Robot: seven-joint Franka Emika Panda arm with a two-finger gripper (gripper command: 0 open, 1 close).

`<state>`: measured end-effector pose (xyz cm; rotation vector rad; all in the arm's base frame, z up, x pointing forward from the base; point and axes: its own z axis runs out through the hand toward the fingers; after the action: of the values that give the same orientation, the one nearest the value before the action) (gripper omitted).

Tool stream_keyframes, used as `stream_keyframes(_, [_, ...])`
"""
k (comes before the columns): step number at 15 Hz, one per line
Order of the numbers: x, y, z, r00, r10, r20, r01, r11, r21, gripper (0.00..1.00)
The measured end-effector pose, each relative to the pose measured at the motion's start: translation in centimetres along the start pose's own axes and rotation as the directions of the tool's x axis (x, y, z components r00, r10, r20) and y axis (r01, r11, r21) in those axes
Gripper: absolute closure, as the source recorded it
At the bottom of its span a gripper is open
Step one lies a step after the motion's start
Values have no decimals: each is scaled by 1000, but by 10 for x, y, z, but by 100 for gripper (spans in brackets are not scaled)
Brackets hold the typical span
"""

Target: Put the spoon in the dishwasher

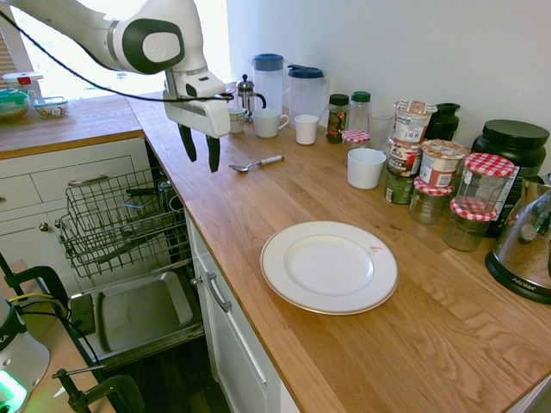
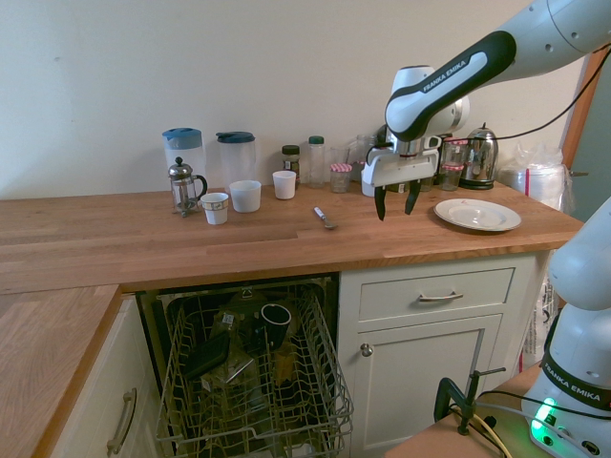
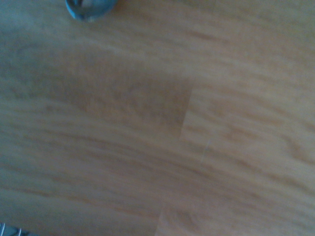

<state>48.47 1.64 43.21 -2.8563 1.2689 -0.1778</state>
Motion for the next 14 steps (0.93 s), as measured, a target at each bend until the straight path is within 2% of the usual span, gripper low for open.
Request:
stream_keyframes(3, [24,-47,-3,1000,-21,-21,21,1000,21,0])
stream_keyframes(6, [32,-99,15,999,-20,-32,21,999,50,0])
stream_keyframes(10, [48,-144,38,997,68,-38,-65,994,83,0])
stream_keyframes(14, [57,-168,69,985,171,-34,-167,982,93,0])
